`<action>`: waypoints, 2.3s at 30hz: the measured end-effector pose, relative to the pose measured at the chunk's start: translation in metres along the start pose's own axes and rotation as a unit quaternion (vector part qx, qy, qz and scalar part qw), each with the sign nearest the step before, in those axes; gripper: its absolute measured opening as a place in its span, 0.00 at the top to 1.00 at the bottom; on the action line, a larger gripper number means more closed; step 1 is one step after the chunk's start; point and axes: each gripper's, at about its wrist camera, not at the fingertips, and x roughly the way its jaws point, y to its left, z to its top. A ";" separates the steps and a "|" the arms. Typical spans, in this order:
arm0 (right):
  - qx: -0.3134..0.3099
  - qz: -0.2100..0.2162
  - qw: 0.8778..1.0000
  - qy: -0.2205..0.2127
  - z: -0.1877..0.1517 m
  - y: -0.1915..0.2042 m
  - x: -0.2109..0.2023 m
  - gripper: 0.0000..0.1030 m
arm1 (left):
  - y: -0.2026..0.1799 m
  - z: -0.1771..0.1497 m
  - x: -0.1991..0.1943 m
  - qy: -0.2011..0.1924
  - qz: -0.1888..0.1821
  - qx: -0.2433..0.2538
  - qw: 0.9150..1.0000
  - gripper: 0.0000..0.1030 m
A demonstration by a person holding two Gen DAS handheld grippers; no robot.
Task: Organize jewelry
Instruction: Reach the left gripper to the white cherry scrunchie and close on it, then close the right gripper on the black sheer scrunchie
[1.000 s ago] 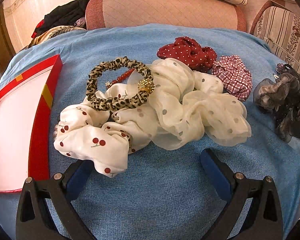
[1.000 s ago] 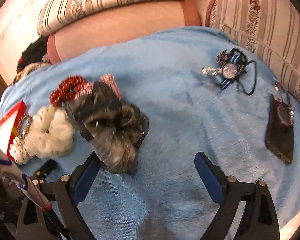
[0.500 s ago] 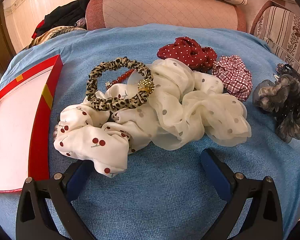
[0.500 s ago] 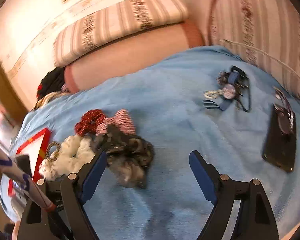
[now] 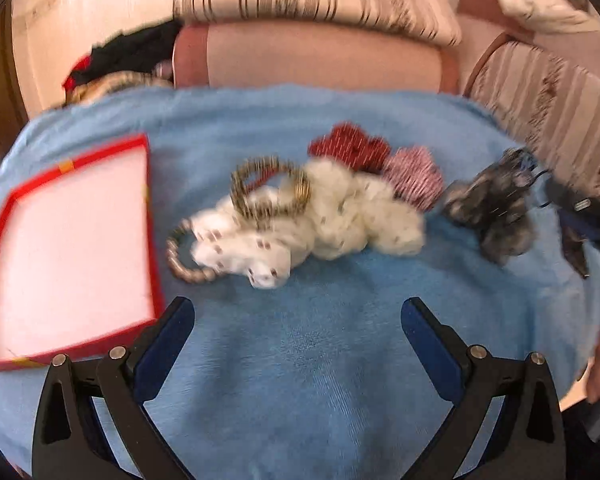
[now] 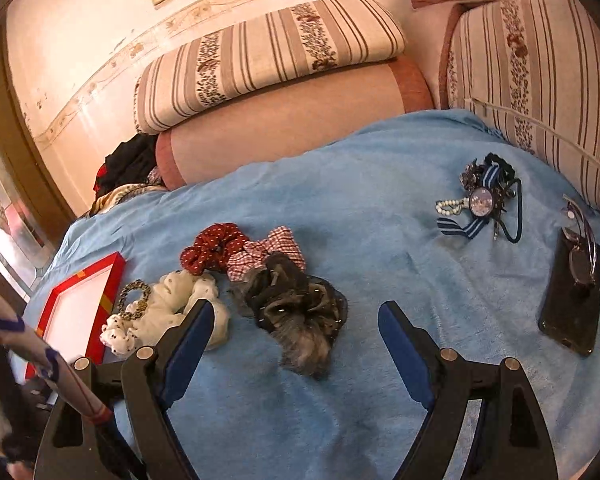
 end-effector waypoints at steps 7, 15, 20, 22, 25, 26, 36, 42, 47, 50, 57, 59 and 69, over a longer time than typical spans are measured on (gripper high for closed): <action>-0.037 0.006 0.999 -0.016 -0.007 0.028 -0.017 0.15 | 0.008 0.010 -0.036 -0.052 -0.003 -0.001 0.999 0.00; -0.048 -0.007 0.999 -0.006 -0.009 0.028 -0.009 0.15 | 0.023 0.007 -0.024 -0.038 -0.002 -0.017 0.999 0.00; -0.046 -0.010 0.999 -0.004 -0.009 0.026 -0.005 0.15 | 0.027 0.010 -0.007 -0.022 -0.008 -0.021 1.000 0.00; -0.043 -0.012 0.999 -0.002 -0.008 0.024 -0.003 0.15 | 0.027 0.012 0.005 -0.010 -0.005 -0.016 1.000 0.06; -0.037 -0.013 0.999 0.003 -0.008 0.022 -0.001 0.15 | 0.027 0.018 0.026 0.006 0.007 -0.008 1.000 0.19; -0.037 -0.012 0.999 0.004 -0.008 0.022 0.000 0.15 | 0.029 0.020 0.034 0.012 0.011 -0.009 1.000 0.21; -0.031 -0.019 0.999 0.011 -0.007 0.018 0.007 0.15 | 0.047 0.023 0.067 0.039 -0.005 -0.037 0.999 0.66; -0.031 -0.023 0.999 0.020 -0.007 0.016 0.015 0.15 | 0.041 0.022 0.060 0.023 -0.029 -0.033 0.999 0.84; -0.025 -0.022 0.999 0.040 -0.008 0.013 0.032 0.23 | 0.037 0.022 0.056 0.017 -0.035 -0.029 0.999 0.84; -0.020 -0.033 0.998 0.055 -0.009 0.012 0.046 0.44 | 0.039 0.023 0.057 0.020 -0.037 -0.030 0.999 0.84; -0.022 -0.027 0.998 0.052 -0.009 0.014 0.047 0.86 | 0.042 0.024 0.057 0.018 -0.044 -0.033 0.998 0.85; -0.028 -0.025 0.999 0.039 -0.008 0.016 0.042 0.87 | 0.041 0.025 0.054 0.013 -0.044 -0.033 0.998 0.85; -0.046 0.000 0.999 0.015 -0.006 0.027 0.028 0.87 | 0.042 0.025 0.053 0.011 -0.050 -0.036 0.998 0.85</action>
